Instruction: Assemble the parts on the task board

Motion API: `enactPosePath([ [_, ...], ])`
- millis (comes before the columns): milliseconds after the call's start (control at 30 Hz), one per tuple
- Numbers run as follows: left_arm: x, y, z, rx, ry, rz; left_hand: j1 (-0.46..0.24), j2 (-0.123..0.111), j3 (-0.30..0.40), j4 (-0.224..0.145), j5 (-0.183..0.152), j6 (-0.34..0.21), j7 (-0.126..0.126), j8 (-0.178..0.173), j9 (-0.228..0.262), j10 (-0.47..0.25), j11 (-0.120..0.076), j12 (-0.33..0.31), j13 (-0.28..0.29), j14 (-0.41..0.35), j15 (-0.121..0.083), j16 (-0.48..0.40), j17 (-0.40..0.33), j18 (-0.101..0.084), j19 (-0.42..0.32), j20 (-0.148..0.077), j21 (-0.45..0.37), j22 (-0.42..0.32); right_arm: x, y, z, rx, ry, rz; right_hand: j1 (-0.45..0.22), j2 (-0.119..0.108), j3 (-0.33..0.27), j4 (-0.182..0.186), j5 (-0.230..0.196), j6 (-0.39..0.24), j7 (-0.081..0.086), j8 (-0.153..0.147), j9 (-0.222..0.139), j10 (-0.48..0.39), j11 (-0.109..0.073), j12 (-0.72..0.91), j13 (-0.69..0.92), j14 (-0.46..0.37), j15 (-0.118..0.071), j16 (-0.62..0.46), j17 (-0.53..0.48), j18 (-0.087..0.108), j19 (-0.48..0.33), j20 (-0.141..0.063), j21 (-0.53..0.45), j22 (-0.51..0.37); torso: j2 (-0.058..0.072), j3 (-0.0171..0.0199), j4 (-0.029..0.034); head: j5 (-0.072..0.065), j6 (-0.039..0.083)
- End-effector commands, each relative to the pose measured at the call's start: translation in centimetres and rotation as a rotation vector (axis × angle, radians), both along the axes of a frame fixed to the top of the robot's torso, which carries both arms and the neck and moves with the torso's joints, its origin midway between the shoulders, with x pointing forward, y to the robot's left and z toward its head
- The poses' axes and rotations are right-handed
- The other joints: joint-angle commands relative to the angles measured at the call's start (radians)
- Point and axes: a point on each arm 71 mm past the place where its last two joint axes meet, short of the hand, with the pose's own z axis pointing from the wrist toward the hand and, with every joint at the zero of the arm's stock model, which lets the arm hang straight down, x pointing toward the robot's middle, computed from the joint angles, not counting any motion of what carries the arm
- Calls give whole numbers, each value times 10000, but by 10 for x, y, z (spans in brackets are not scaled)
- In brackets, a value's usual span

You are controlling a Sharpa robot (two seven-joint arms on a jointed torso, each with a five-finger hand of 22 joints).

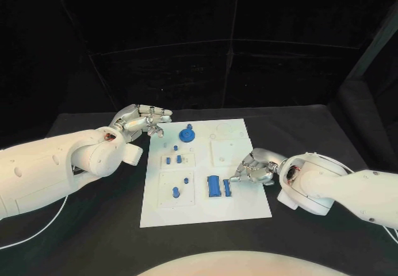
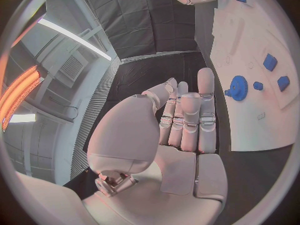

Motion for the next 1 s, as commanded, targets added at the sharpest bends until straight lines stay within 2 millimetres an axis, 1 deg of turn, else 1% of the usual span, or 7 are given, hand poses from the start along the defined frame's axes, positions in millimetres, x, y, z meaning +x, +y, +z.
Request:
enactPosePath([
  [33,3,1,2,-149,-411,76,-338,-143,-222,151,18,-120,11,62,-21,-127,31,57,5,-113,34,-120,-185,118,-94,16,-105,-49,21,-7,13,3953,434,-1213,391,51,49,-208,270,-424,130,-197,-89,-328,108,-512,-379,439,145,-161,89,122,-170,61,-262,-363,-191,-27,10,-67,184],
  [267,15,14,-2,-301,-652,1045,-740,-311,-728,520,5,-242,41,150,-63,-364,113,-120,-159,-1021,124,-1464,-1898,136,-382,129,-679,-434,76,-36,26,6823,-308,-3076,1216,480,100,-641,274,-773,406,-202,-259,-1884,396,-2881,-2489,-1289,416,-4212,-4150,897,-2575,338,-4037,-5116,-578,-91,-84,-94,459],
  [333,19,18,-4,-491,-519,1484,-762,-321,-857,612,-11,-300,43,178,-89,-326,140,-281,-285,-1345,158,-2260,-2282,136,-647,186,-1135,-756,90,-41,26,7122,-649,-3340,1470,642,166,-674,114,-811,547,-245,-394,-2005,541,-3757,-3498,-2198,533,-6370,-6001,883,-2875,489,-4873,-5630,-687,-111,-124,-65,570],
  [567,30,25,-12,-711,-420,2505,-660,-260,-1056,832,-4,-557,111,53,-220,-181,350,-1144,-806,-2144,539,-5762,-3737,77,-1735,547,-2984,-2178,127,-39,23,7582,-1717,-3617,2313,762,315,-706,-235,-897,689,-946,-1211,-2050,997,-6272,-6808,-3794,1277,-10657,-8492,832,-4032,1174,-8198,-7757,-905,-150,-243,26,1017],
  [767,41,23,-20,-766,-564,3089,-449,-136,-1226,890,20,-764,37,-326,-292,-426,858,-2179,-1292,-3239,1345,-8471,-4903,-1,-3756,1312,-5072,-3827,144,-26,22,7818,-2250,-3442,2230,741,352,-884,-334,-965,723,-1124,-2210,-1804,1273,-7188,-8801,-4054,1720,-12774,-10439,915,-3982,1731,-10329,-9245,-1010,-120,-246,228,1460],
  [967,47,14,-25,-673,-871,3469,-280,-10,-1353,856,16,-825,-22,-684,-295,-708,846,-2838,-1322,-3438,1367,-9619,-5567,154,-4287,1702,-5670,-4656,152,-17,20,7917,-2491,-3306,1972,799,484,-1221,-340,-904,763,-1128,-2907,-1737,1367,-7373,-9823,-3774,1816,-13380,-11528,922,-3462,1787,-11206,-9913,-984,-82,-216,417,1597],
  [1000,44,11,-28,-531,-377,2804,-4240,506,-2163,851,-542,-3640,-472,-1512,-941,-3637,325,-3107,-1945,-6112,940,-10090,-6050,-510,-6496,844,-6354,-5683,150,-18,16,7409,-2071,-3493,-2477,-97,969,-1521,-822,-3683,195,-1757,-3281,-5005,882,-8057,-10017,-7081,1442,-14019,-11895,266,-6516,1090,-11618,-10740,-987,-113,-233,340,1559],
])
